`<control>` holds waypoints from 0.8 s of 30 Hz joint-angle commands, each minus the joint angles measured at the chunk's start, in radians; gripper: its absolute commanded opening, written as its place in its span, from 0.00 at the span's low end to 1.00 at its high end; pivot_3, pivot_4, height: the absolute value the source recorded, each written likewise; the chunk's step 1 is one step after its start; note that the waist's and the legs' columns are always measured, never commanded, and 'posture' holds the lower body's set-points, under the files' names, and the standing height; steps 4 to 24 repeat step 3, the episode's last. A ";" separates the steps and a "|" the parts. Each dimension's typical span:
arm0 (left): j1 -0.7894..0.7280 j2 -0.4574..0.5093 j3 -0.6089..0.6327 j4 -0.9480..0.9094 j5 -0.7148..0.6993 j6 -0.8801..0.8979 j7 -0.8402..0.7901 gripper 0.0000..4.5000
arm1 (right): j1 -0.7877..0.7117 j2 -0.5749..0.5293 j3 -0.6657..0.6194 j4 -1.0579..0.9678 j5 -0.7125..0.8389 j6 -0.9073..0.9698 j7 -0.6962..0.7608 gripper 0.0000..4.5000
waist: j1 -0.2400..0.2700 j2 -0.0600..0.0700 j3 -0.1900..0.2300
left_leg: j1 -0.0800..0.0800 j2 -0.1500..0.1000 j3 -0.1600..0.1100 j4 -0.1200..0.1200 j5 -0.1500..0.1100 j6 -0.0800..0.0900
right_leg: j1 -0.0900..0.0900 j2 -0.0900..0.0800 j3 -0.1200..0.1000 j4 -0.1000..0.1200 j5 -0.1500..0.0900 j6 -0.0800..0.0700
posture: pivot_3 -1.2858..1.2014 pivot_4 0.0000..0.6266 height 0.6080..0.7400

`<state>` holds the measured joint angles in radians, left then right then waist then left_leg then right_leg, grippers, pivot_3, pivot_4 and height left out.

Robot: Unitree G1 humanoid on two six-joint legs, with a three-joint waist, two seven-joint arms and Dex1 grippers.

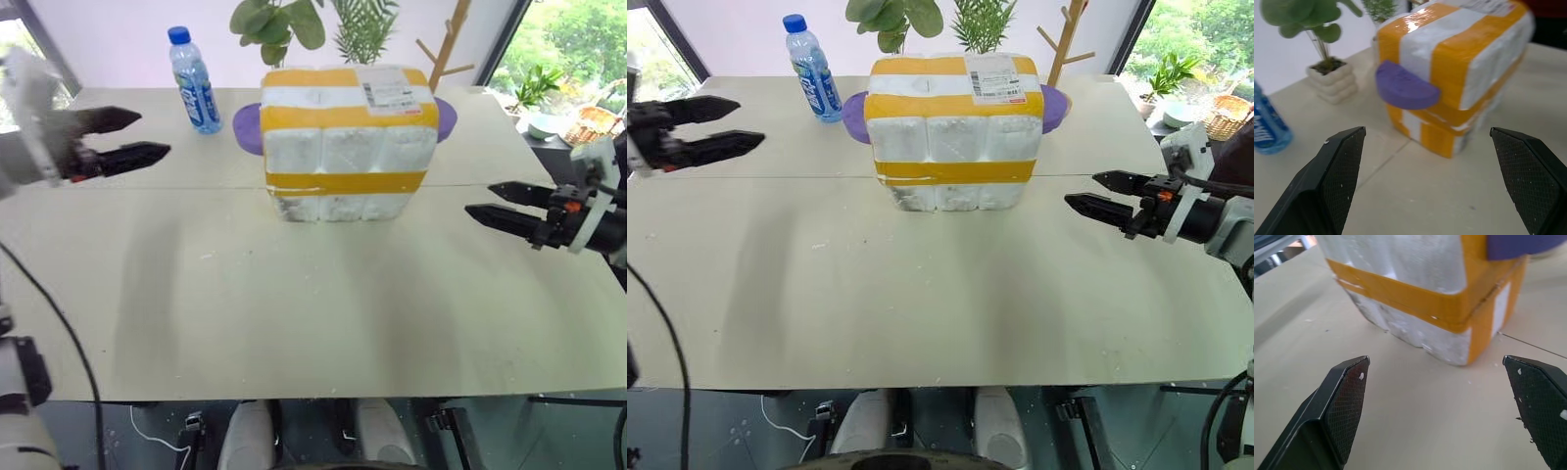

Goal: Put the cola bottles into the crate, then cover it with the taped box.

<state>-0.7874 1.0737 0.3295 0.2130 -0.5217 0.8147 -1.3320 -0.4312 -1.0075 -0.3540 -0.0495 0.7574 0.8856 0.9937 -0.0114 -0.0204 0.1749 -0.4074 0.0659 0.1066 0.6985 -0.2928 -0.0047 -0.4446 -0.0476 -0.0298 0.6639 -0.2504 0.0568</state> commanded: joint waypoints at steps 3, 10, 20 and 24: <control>-0.077 0.110 -0.071 0.067 -0.046 0.008 -0.163 0.95 | -0.107 -0.035 0.043 0.017 -0.010 -0.051 0.085 1.00 | 0.001 0.000 0.000 | 0.000 0.000 0.000 0.000 0.000 0.000 | 0.001 0.000 0.000 0.000 0.000 0.000 | 0.52 0.24 1.00; -0.077 0.110 -0.071 0.067 -0.046 0.008 -0.163 0.95 | -0.107 -0.035 0.043 0.017 -0.010 -0.051 0.085 1.00 | 0.001 0.000 0.000 | 0.000 0.000 0.000 0.000 0.000 0.000 | 0.001 0.000 0.000 0.000 0.000 0.000 | 0.52 0.24 1.00; -0.077 0.110 -0.071 0.067 -0.046 0.008 -0.163 0.95 | -0.107 -0.035 0.043 0.017 -0.010 -0.051 0.085 1.00 | 0.001 0.000 0.000 | 0.000 0.000 0.000 0.000 0.000 0.000 | 0.001 0.000 0.000 0.000 0.000 0.000 | 0.52 0.24 1.00; -0.077 0.110 -0.071 0.067 -0.046 0.008 -0.163 0.95 | -0.107 -0.035 0.043 0.017 -0.010 -0.051 0.085 1.00 | 0.001 0.000 0.000 | 0.000 0.000 0.000 0.000 0.000 0.000 | 0.001 0.000 0.000 0.000 0.000 0.000 | 0.52 0.24 1.00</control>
